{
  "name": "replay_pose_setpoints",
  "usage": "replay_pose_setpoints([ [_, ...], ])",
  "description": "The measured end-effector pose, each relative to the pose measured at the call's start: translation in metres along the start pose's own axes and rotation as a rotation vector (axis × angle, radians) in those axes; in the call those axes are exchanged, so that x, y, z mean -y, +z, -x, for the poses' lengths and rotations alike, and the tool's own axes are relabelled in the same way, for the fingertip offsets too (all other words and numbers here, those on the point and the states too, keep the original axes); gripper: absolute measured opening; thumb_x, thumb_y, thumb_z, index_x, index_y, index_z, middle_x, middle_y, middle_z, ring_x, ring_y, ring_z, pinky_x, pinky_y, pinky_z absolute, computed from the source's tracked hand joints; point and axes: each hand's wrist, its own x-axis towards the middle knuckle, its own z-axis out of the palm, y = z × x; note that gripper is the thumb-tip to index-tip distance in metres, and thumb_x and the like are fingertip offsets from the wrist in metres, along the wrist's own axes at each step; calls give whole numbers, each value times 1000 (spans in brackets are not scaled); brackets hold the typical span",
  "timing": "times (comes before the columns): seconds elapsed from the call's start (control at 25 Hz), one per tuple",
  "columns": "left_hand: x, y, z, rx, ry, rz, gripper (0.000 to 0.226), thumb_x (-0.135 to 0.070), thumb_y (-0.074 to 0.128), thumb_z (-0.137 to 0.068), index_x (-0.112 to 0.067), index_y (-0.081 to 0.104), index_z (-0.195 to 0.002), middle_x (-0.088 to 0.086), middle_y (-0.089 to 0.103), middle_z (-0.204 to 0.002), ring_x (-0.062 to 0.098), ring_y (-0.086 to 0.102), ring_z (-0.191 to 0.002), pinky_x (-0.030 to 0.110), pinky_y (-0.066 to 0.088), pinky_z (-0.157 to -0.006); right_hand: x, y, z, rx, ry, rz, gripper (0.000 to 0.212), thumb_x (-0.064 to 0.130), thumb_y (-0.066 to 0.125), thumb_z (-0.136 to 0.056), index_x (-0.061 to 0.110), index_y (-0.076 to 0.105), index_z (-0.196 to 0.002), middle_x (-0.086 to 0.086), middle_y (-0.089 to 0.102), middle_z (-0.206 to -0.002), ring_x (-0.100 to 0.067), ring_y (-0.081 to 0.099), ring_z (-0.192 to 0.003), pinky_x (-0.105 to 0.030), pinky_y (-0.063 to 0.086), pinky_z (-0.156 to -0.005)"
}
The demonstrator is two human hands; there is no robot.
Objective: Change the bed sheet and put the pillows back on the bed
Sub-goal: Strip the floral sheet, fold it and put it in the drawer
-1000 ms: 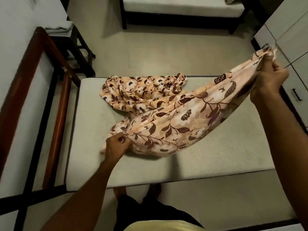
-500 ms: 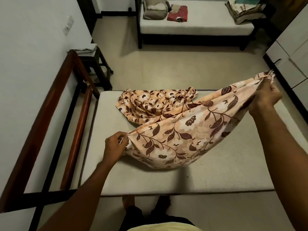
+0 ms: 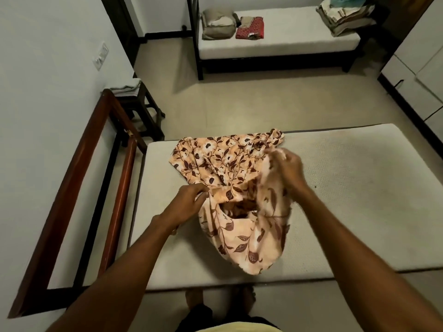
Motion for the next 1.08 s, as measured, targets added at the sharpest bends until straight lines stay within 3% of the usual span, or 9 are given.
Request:
replay_pose_setpoints([
  [0.12, -20, 0, -16, 65, 97, -54, 18, -16, 59, -103, -11, 74, -111, 1, 74, -101, 11, 66, -88, 25, 52, -79, -13, 40, 27, 302, 9, 153, 65, 61, 72, -87, 16, 65, -133, -13, 72, -123, -30, 76, -94, -52, 64, -83],
  [0.2, -26, -1, -24, 108, 136, -80, 17, -16, 59, -103, -12, 74, -108, 1, 74, -97, 12, 65, -85, 29, 53, -76, -17, 59, 40, 454, -50, 207, 45, 51, 79, -86, 24, 72, -122, 0, 78, -106, -19, 77, -87, -48, 65, -81],
  [0.28, -29, -3, -28, 149, 157, -106, 16, -14, 58, -101, -13, 74, -103, 0, 73, -94, 12, 65, -83, 33, 54, -76, -22, 70, 45, 511, -126, 325, 53, 64, 80, -79, 29, 73, -117, 8, 78, -104, -9, 75, -89, -42, 64, -83],
  [0.36, -30, -5, -30, 169, 168, -108, 16, -13, 57, -101, -12, 73, -102, 0, 72, -93, 12, 65, -83, 35, 55, -77, -29, 78, 43, 501, -178, 417, 56, 76, 76, -73, 31, 74, -106, 10, 77, -99, -6, 72, -87, -39, 62, -80],
  [0.44, -29, -8, -29, 156, 160, -91, 17, -15, 58, -102, -13, 74, -107, -2, 74, -98, 8, 66, -87, 28, 55, -80, -28, 76, 40, 452, -214, 478, 35, 66, 78, -78, 33, 66, -77, 9, 71, -74, -9, 67, -68, -33, 53, -63],
  [0.52, -29, -14, -30, 142, 127, -62, 19, -18, 59, -103, -16, 75, -113, -5, 74, -105, 2, 65, -92, 20, 53, -83, -21, 73, 41, 379, -250, 517, 38, 56, 77, -84, 31, 57, -65, 9, 62, -62, -9, 59, -58, -30, 40, -53],
  [0.64, -32, -21, -35, 111, 97, -6, 18, -23, 61, -103, -22, 73, -117, -11, 72, -106, -5, 64, -95, 18, 52, -85, -11, 74, 41, 316, -315, 519, 30, 51, 74, -89, 30, 62, -70, 10, 64, -65, -8, 61, -61, -28, 38, -52],
  [0.84, -34, -32, -42, 74, 26, 173, 23, -19, 65, -101, -22, 64, -124, -12, 66, -77, 1, 66, -77, 14, 47, -71, 11, 82, 35, 317, -348, 487, 32, 51, 74, -91, 32, 61, -70, 9, 64, -62, -5, 58, -54, -23, 36, -49],
  [1.08, -29, -36, -41, -11, 46, 240, 26, -18, 71, -95, -26, 69, -120, -7, 71, -94, 8, 68, -86, 21, 56, -77, 39, 78, 18, 305, -413, 473, 28, 43, 76, -91, 26, 65, -72, 3, 66, -65, -18, 63, -60, -40, 53, -56],
])
